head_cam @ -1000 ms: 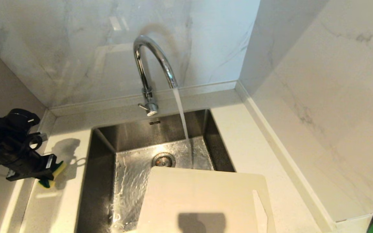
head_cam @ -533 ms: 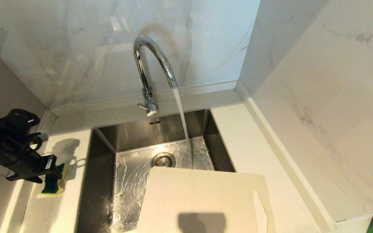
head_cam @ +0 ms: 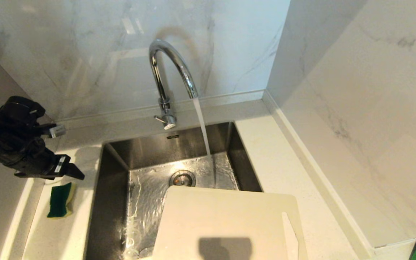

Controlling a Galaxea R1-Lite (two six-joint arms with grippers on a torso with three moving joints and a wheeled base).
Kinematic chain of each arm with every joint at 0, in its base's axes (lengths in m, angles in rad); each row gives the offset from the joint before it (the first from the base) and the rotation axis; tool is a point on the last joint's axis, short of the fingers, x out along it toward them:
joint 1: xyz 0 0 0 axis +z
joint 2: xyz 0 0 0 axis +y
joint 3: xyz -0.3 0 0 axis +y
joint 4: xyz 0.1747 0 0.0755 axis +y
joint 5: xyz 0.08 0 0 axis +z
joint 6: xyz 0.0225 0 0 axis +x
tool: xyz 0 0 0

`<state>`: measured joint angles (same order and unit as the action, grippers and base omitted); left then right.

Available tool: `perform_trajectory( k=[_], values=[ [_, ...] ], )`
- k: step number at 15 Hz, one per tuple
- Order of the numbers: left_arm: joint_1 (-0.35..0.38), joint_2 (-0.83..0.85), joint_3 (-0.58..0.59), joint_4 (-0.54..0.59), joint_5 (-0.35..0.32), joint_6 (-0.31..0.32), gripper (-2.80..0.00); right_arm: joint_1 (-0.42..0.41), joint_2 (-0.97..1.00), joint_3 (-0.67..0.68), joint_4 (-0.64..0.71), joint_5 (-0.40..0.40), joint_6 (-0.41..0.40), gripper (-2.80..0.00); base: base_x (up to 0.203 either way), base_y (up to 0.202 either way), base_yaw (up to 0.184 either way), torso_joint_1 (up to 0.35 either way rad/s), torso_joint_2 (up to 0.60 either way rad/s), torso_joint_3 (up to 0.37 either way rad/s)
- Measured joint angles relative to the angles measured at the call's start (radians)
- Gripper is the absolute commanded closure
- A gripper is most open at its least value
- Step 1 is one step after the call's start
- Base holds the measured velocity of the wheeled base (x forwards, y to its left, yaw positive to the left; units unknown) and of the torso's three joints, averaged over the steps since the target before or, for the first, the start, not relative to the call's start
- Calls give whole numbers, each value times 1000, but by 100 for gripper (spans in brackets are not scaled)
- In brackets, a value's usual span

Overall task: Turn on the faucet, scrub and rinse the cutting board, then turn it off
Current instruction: Turn off the tap

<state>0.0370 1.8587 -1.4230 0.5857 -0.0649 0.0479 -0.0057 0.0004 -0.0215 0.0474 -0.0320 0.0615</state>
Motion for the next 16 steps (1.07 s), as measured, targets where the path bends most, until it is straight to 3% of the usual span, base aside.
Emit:
perform_trajectory(
  k=[4,8,9,12,16],
  values=[
    [-134,41,-132,1,-10,2,-280,0,0,0,0,0,0,0,0,0,0,0,0,0],
    [-235,178,-378,14,-8,-22,-280,0,0,0,0,0,0,0,0,0,0,0,0,0],
    [-253,214,-431,28,-7,-26,0,0,0,0,0,0,0,0,0,0,0,0,0,0],
    [-290,295,-532,38,6,-22,0,0,0,0,0,0,0,0,0,0,0,0,0,0],
    [-311,337,-556,12,-3,-24,0,0,0,0,0,0,0,0,0,0,0,0,0,0]
  ],
)
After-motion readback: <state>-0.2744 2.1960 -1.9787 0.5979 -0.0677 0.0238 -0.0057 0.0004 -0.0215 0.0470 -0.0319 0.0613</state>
